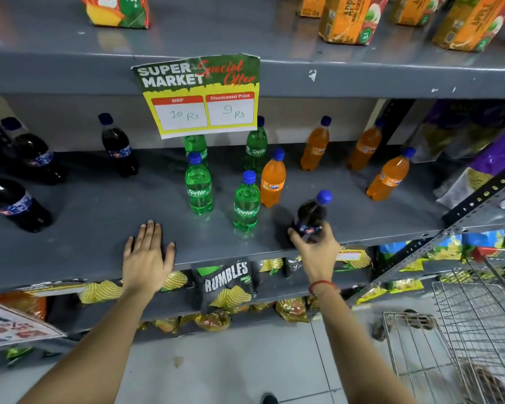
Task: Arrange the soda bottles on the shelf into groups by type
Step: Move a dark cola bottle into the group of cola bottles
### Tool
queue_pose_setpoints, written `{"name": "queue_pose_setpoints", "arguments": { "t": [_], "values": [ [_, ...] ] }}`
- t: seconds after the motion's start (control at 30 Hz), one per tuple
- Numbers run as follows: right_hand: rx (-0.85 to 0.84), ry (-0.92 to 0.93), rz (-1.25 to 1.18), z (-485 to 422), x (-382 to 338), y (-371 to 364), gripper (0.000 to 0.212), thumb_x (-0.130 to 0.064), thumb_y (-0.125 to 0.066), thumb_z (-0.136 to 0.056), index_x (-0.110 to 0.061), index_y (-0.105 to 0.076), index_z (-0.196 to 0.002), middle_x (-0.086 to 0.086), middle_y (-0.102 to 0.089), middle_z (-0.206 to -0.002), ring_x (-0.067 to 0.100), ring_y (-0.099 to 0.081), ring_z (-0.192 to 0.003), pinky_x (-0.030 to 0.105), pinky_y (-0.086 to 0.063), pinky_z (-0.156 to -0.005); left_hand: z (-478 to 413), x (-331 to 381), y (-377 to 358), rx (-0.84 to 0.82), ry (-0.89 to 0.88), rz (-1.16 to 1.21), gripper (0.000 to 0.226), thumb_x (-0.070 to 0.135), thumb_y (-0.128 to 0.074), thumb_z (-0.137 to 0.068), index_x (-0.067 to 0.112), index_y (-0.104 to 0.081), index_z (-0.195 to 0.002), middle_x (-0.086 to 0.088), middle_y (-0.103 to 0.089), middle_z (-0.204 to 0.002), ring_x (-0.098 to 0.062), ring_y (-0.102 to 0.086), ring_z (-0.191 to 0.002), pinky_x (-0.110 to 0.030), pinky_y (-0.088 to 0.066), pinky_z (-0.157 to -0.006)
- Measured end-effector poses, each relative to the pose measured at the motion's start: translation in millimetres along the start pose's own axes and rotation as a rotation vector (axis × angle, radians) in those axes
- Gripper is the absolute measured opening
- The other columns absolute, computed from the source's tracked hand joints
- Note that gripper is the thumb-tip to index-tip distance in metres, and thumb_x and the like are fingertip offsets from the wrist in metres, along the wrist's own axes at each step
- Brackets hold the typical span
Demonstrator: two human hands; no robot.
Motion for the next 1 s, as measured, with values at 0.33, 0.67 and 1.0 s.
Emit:
{"name": "queue_pose_setpoints", "arguments": {
  "t": [0.33,0.67,1.0],
  "values": [
    [-0.385,0.217,-0.021,102.3,-49.3,-87.7,0.040,-0.031,-0.083,-0.064,-0.025,-0.060,-0.096,-0.015,-0.065,-0.078,-0.003,-0.063,-0.074,0.008,-0.048,-0.066,1.4,-4.1,-0.8,-0.024,-0.036,0.054,0.073,0.048,-0.019,-0.087,-0.002,-0.041,-0.134,-0.020,-0.039,-0.145,-0.031,-0.032,-0.137,-0.049,-0.026,-0.111],
    [-0.527,0.284,0.064,92.5,-112.6,-205.0,0.043,-0.033,-0.081,-0.065,-0.012,-0.059,-0.094,0.007,-0.073,-0.088,0.022,-0.069,-0.083,0.039,-0.055,-0.074,4.1,-76.5,13.6,-0.002,0.044,0.075,0.071,0.050,-0.018,-0.088,0.002,-0.042,-0.135,-0.017,-0.041,-0.145,-0.029,-0.033,-0.137,-0.048,-0.027,-0.110],
    [-0.612,0.275,0.165,93.7,-135.8,-298.7,0.044,-0.031,-0.081,-0.065,-0.007,-0.057,-0.092,0.013,-0.073,-0.092,0.030,-0.067,-0.089,0.038,-0.056,-0.074,6.7,-94.0,18.2,0.019,0.042,0.053,0.060,0.039,-0.024,-0.090,0.004,-0.046,-0.133,-0.013,-0.049,-0.140,-0.025,-0.042,-0.131,-0.044,-0.032,-0.108]
  ]
}}
Point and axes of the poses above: each hand's wrist, its own z-axis away from the middle knuckle, its own y-axis out of the back of the hand, x = y × z, the point moved 4 cm from there along -z, towards the middle knuckle
